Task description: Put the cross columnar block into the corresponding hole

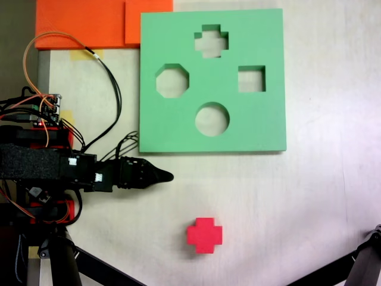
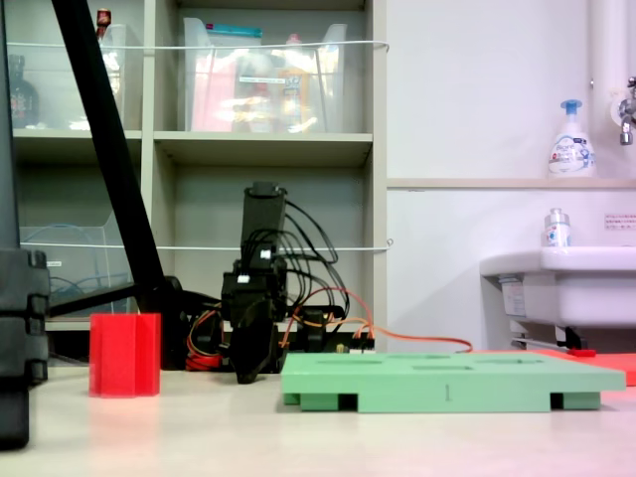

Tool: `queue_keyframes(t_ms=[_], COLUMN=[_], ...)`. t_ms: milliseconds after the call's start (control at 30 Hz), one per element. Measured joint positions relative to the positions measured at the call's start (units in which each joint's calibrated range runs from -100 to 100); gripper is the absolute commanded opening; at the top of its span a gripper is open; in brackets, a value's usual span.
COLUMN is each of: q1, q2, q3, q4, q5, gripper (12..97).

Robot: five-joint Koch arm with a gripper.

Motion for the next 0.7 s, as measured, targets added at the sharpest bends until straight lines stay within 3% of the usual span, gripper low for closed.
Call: queue_keyframes(t_ms=[400,567,700], q1=[-0.6,-4.4,-6.3], q2=[0.0,0.0,0.0], q3=[0.0,-0.1,1.1], q4=[0.0,0.0,-1.1], q5=[1.5,20.9,27.7], gripper=[48.6,45.6,44.4])
